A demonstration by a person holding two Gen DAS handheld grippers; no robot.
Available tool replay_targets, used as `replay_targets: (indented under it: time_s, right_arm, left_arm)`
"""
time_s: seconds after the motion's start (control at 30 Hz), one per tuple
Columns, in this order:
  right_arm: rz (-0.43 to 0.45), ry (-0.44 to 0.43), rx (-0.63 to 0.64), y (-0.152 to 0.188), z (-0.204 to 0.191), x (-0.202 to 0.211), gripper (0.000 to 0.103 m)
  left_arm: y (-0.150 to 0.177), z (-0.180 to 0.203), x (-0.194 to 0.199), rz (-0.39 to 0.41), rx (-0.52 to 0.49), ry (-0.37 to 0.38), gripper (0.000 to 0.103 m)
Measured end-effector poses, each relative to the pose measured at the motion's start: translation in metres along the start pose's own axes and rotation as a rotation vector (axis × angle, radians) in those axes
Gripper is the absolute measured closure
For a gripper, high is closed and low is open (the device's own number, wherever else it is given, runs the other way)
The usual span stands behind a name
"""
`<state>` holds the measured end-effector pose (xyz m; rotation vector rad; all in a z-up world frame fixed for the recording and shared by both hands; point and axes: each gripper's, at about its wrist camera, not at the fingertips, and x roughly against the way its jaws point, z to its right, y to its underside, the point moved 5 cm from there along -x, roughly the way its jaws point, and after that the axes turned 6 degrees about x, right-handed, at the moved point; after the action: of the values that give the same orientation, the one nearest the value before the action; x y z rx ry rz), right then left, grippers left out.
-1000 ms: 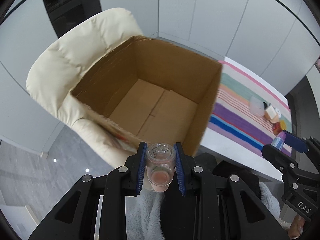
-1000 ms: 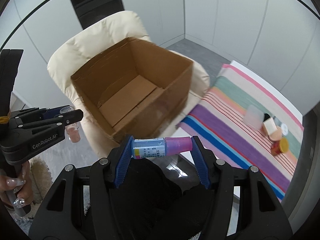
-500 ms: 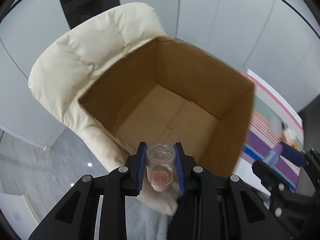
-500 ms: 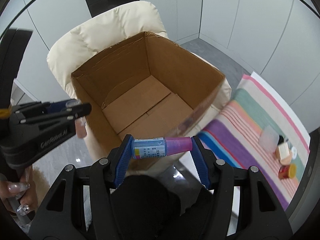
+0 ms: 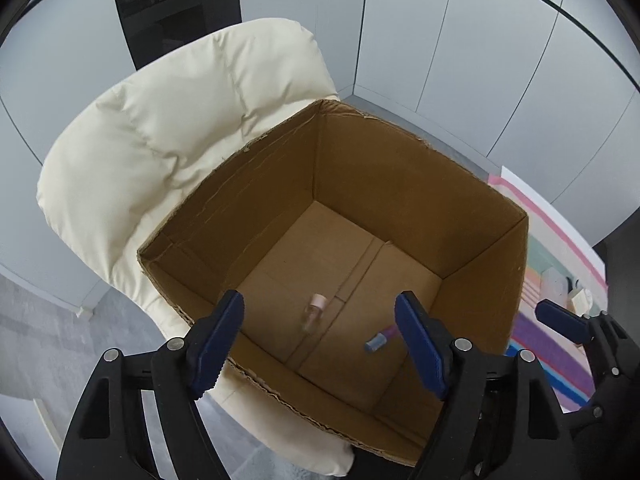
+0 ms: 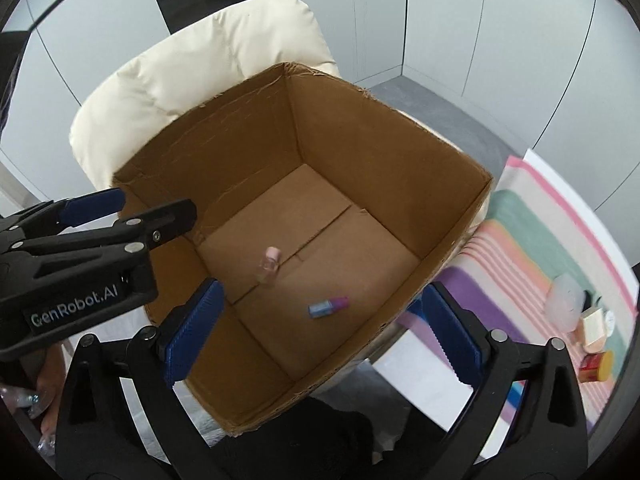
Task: Organize objects
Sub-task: 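Open both tools to drop the bottle and tube into the box, then move both open tools back toward the items on the table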
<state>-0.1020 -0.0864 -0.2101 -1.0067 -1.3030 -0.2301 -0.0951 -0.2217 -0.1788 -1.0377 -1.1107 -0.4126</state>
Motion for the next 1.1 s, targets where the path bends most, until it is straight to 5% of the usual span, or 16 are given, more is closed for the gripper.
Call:
replay_targets:
  time_s: [0.43, 1.1]
  right_arm:
    - [-0.001, 0.097, -0.057, 0.018, 0.027, 0.011, 0.002]
    - [0.035, 0.218, -0.325, 0.096, 0.134, 0.083, 0.002]
  left_arm:
    - [0.015, 0.010, -0.002, -0.051, -0.002, 0.028, 0.023]
    - [0.037, 0.122, 0.022, 0.011, -0.221, 0.116, 0.023]
